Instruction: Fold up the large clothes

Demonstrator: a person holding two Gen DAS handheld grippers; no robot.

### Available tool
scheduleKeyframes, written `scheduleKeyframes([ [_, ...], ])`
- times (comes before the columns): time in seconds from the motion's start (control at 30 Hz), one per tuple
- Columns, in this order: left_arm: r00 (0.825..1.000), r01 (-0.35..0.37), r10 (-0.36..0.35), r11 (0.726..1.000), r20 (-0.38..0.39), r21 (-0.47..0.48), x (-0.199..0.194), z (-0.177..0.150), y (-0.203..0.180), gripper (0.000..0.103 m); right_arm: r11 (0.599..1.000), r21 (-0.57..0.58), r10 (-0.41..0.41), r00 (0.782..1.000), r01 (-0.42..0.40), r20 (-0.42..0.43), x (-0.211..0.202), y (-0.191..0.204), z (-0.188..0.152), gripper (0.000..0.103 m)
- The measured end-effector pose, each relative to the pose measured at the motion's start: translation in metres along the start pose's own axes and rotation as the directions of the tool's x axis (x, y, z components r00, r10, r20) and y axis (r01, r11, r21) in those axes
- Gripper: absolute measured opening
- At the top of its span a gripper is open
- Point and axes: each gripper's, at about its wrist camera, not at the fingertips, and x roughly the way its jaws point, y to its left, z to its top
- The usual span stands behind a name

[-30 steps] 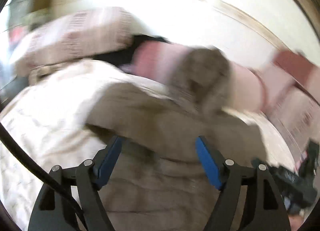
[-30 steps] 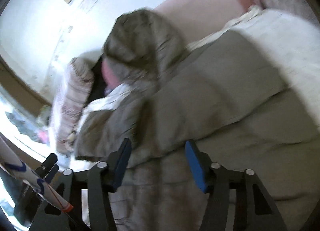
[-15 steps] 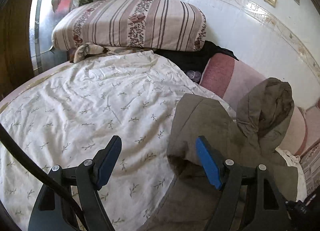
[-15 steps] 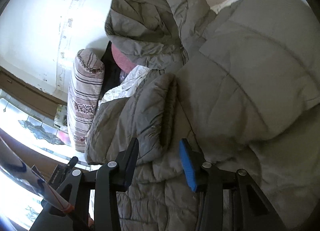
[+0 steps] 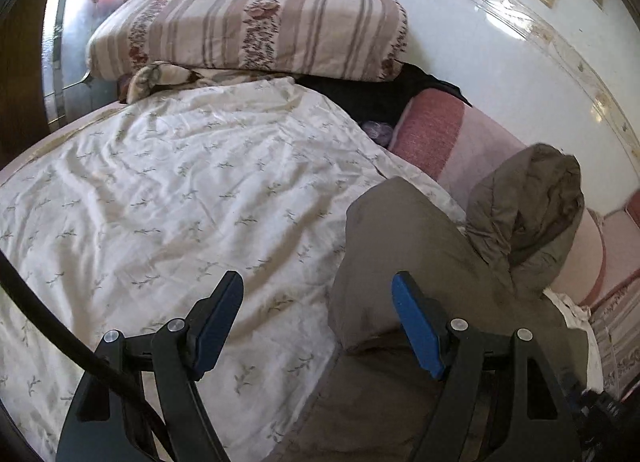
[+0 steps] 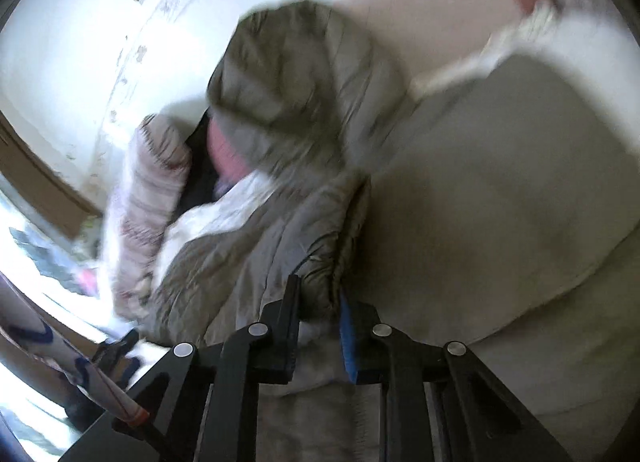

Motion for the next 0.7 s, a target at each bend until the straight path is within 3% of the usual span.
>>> scheduleKeyframes([
  [0.17, 0.999, 0.032, -0.029, 0.997, -0.043, 0.072, 0.012, -0.011, -0.021, 0.076, 0.973, -0.085, -0.208, 0.974, 0.216, 0.091, -0.021, -0.005, 0.012, 0.019],
  [0.3, 0.997, 0.035, -0.026, 0.991, -0.07, 0.132, 0.022, -0.022, -0.037, 0.076, 0.928, -0.097, -0.348, 0.93, 0.36, 0.118, -0.022, -0.017, 0.017, 0.019],
  [0.7, 0.993, 0.036, -0.004, 0.96, -0.116, 0.278, 0.043, -0.049, -0.075, 0.076, 0.883, -0.041, -0.467, 0.884, 0.467, 0.003, -0.002, -0.05, 0.015, 0.02],
])
